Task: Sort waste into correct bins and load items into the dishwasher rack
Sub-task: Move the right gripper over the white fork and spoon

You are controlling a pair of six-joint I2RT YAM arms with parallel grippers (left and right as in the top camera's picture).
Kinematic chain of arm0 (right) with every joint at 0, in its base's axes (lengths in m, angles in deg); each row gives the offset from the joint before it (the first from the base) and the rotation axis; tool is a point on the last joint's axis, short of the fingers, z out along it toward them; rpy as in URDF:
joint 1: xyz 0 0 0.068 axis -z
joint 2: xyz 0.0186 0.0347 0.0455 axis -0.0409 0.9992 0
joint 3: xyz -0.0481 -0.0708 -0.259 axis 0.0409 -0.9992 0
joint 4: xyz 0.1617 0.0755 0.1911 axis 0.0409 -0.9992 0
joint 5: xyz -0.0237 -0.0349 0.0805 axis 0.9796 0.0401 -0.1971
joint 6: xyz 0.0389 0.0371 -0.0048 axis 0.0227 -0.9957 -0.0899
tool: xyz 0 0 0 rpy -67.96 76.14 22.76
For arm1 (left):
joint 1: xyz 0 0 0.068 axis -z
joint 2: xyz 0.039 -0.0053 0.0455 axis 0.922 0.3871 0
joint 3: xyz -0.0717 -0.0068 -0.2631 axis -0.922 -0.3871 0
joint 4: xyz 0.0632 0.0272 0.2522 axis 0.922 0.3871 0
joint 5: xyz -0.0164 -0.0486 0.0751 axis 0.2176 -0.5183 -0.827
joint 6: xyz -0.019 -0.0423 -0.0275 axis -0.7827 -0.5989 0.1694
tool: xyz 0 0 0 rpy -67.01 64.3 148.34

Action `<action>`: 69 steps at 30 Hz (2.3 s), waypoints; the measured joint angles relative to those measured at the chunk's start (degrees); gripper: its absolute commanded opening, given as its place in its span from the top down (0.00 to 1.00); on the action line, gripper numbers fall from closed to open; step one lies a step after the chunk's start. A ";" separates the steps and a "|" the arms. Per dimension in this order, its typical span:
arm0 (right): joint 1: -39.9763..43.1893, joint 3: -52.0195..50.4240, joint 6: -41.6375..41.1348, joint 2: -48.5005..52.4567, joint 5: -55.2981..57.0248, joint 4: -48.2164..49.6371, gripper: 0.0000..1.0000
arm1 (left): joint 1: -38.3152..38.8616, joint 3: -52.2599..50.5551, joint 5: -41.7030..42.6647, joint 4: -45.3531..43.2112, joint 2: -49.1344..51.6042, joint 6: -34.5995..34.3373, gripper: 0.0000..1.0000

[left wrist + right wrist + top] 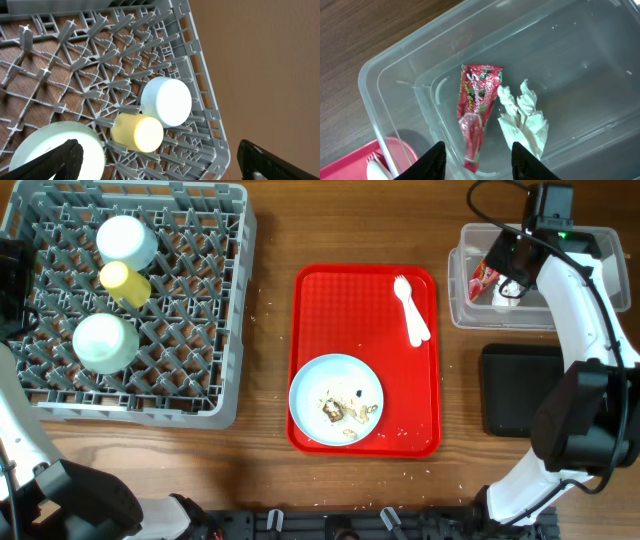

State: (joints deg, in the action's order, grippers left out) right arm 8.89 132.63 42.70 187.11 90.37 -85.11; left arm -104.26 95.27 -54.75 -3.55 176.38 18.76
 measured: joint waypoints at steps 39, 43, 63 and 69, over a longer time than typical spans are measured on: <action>-24.61 -7.74 13.97 10.43 -9.09 5.03 0.95 | 0.00 0.00 0.00 0.00 0.00 0.00 0.00; -24.61 -6.08 11.87 10.43 -10.36 4.72 0.80 | 0.00 0.00 0.00 0.00 0.00 0.00 0.00; -15.78 -5.75 22.27 9.66 -6.64 3.98 0.67 | 0.00 0.00 0.00 0.00 0.00 0.00 0.00; -15.76 -5.49 23.02 12.70 -6.16 4.39 0.73 | 0.00 0.00 0.00 0.00 0.00 0.00 0.00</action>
State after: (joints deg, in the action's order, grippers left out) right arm -6.87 127.15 65.71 199.81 84.20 -80.71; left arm -104.26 95.27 -54.75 -3.55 176.38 18.76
